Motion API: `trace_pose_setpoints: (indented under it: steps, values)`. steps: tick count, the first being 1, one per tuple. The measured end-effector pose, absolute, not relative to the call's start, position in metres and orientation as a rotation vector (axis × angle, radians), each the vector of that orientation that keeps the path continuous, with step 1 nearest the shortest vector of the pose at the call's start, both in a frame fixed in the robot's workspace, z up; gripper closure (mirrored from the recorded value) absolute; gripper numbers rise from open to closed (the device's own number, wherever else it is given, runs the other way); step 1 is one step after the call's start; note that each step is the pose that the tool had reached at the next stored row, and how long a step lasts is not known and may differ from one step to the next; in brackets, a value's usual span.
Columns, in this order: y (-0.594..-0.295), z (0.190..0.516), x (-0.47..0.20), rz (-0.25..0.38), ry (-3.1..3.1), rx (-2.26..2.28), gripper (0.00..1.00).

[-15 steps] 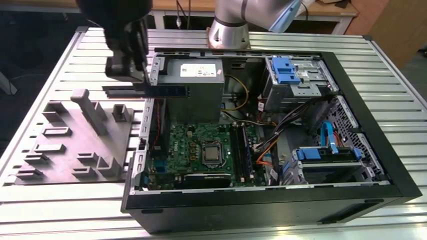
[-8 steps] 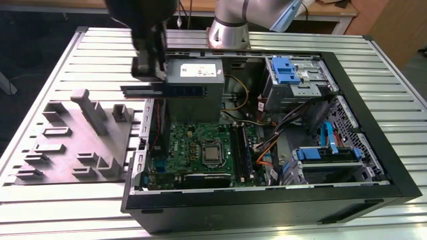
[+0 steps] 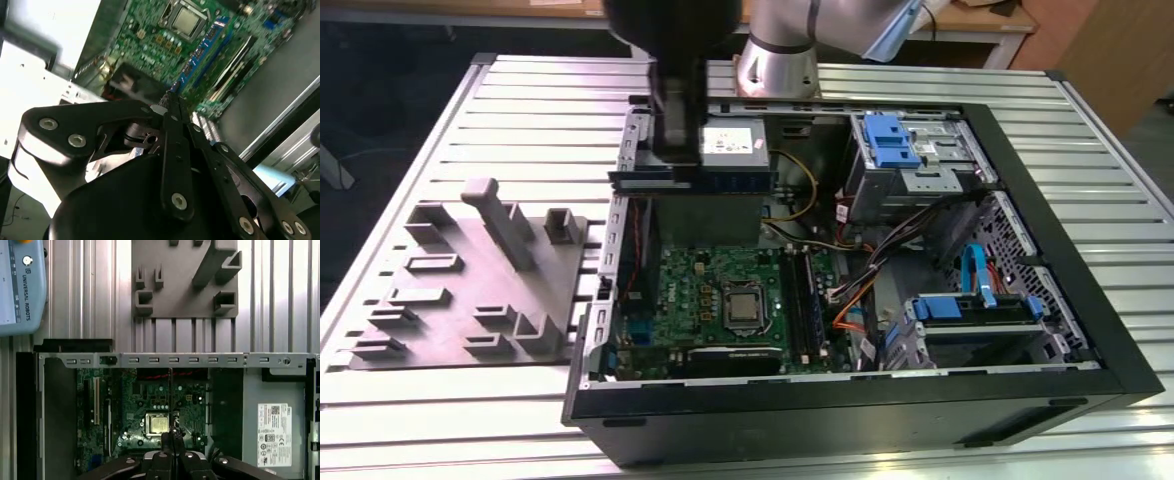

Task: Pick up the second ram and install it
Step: 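Pick up the second ram and move it above second insertion slot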

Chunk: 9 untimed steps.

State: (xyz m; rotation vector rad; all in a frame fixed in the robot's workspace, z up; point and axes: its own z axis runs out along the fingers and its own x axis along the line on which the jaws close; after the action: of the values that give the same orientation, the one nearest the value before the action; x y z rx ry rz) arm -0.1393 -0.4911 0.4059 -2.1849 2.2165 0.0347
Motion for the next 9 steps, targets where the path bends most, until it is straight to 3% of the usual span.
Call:
trace_pose_setpoints:
  steps: [9]
  values:
    - [-0.491, 0.406, -0.101, 0.035, 2.217, -2.185, 0.89]
